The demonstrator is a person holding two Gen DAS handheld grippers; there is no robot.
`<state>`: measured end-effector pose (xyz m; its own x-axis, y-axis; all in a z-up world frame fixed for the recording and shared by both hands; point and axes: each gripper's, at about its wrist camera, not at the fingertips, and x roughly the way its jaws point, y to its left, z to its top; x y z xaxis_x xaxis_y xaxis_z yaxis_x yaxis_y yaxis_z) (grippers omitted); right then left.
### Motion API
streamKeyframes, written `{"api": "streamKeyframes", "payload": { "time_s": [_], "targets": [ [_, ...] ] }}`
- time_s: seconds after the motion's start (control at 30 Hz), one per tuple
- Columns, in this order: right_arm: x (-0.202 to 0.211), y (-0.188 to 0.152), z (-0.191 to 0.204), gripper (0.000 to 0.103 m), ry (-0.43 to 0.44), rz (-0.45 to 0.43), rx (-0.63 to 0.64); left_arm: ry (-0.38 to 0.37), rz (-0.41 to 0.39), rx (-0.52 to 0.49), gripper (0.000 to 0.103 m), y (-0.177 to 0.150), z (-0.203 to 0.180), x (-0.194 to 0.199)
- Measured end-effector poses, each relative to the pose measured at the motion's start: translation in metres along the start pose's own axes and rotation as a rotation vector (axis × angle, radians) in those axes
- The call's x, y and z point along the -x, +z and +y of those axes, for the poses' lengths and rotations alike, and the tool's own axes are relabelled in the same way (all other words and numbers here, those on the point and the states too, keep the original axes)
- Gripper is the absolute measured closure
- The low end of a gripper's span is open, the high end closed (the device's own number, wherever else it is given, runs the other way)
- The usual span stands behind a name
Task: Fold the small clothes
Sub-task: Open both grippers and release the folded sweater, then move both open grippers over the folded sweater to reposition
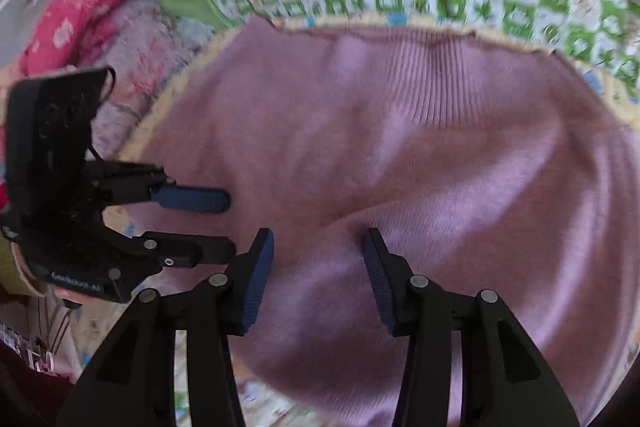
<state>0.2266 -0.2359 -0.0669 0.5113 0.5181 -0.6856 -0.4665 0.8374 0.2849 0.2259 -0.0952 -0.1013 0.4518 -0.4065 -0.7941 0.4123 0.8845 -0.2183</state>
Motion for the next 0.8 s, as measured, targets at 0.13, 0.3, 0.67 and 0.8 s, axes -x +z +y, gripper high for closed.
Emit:
{"api": "streamKeyframes", "payload": {
  "time_s": [0.13,0.3,0.67,0.8],
  "targets": [
    [-0.005,0.023,-0.037,0.057,0.005,-0.062,-0.112,-0.008,-0.025,0.088,0.059,0.025,0.029,-0.006],
    [0.014,0.046,-0.093,0.057,-0.143,-0.166,-0.261,0.118,-0.091,0.215,0.059,0.063,0.082,0.002],
    [0.062,0.027,-0.175,0.093,-0.320,-0.336,-0.517,0.276,-0.150,0.408,0.089,0.055,0.178,0.024],
    [0.084,0.028,-0.151,0.087,-0.301,-0.336,-0.499,0.280,-0.173,0.387,0.071,0.050,0.154,0.046]
  ]
}}
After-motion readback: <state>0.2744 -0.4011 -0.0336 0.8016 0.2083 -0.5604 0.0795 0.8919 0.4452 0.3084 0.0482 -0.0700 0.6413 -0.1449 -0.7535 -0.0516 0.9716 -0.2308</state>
